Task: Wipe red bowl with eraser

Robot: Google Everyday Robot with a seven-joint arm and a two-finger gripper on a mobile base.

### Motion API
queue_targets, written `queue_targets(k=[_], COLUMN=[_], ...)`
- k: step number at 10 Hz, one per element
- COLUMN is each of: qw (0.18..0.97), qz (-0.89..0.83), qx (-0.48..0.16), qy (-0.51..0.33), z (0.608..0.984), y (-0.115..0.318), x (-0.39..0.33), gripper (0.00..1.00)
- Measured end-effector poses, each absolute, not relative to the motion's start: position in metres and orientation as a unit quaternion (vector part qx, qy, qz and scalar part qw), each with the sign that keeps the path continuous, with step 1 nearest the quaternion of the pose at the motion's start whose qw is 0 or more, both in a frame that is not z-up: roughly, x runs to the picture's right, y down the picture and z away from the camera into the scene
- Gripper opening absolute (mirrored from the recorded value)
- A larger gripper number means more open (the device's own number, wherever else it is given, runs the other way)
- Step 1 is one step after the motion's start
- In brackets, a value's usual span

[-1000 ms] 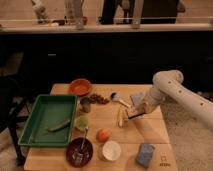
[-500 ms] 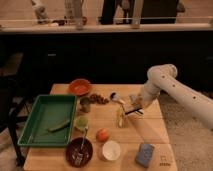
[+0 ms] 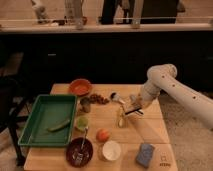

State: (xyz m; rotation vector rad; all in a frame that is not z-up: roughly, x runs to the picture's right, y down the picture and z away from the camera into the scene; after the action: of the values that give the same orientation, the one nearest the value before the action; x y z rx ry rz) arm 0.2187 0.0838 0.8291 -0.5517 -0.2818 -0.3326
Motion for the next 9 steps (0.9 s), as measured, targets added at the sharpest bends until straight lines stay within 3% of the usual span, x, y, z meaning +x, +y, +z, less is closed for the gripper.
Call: queue_targets(k=[9], qw=[0.952], qz=[-0.148], qx=[-0.240], qy=[-0.119], z=[0.855], y=[0.036], x=[0.196], gripper=[0.00])
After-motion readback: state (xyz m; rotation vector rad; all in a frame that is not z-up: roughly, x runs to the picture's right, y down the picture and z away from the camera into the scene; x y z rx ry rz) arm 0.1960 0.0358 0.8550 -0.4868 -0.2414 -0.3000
